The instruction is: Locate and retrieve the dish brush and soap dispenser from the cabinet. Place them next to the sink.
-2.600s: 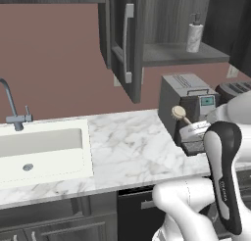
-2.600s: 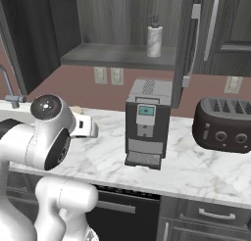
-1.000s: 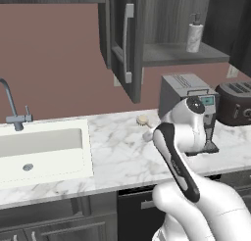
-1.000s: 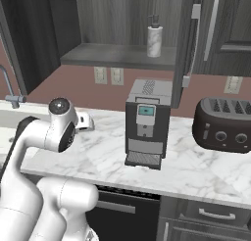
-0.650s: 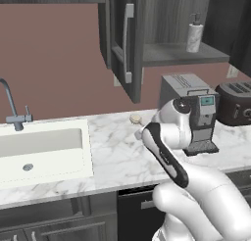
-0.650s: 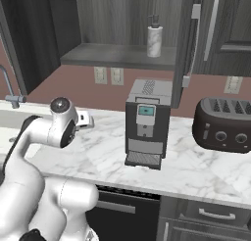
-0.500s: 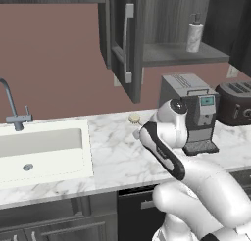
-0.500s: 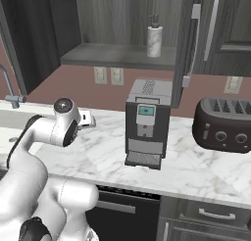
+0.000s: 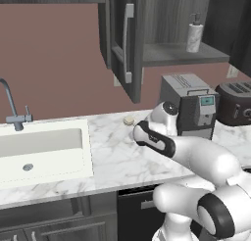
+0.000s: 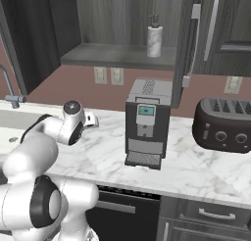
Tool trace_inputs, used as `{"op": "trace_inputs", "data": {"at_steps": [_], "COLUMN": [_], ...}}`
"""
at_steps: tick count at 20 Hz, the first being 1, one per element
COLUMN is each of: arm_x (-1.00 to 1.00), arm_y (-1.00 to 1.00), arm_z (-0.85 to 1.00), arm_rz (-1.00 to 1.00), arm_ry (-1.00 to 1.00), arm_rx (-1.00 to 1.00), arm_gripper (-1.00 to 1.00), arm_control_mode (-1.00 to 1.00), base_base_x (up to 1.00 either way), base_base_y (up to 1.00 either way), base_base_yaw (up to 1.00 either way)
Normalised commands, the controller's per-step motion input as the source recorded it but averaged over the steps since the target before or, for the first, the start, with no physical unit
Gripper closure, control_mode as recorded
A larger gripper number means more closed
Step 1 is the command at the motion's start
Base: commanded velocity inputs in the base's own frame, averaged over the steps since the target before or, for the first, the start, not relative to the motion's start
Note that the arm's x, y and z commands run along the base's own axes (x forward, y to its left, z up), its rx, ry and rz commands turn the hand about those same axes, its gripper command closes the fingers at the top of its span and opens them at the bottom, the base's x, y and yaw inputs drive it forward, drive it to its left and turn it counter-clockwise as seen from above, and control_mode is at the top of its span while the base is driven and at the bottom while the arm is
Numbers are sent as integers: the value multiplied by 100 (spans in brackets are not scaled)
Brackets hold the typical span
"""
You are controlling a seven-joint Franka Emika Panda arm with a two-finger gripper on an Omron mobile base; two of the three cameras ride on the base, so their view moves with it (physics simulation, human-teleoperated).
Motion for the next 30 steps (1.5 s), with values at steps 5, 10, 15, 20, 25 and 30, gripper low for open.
{"op": "trace_inputs", "data": {"at_steps": [5, 10, 15, 20, 25, 30], "arm_x": [23, 34, 34, 27, 24, 21], "arm_y": [29, 25, 22, 25, 24, 25], "arm_z": [-18, -17, -13, -21, -25, -25], "arm_rz": [6, 6, 3, 3, 4, 4], "arm_ry": [13, 9, 4, 0, 0, -1], "arm_rx": [0, 0, 0, 0, 0, 0], "arm_gripper": [100, 100, 100, 100, 100, 100], "arm_control_mode": [-100, -100, -100, -100, -100, -100], "base_base_x": [0, 0, 0, 0, 0, 0], "base_base_y": [0, 0, 0, 0, 0, 0], "base_base_yaw": [0, 0, 0, 0, 0, 0]}}
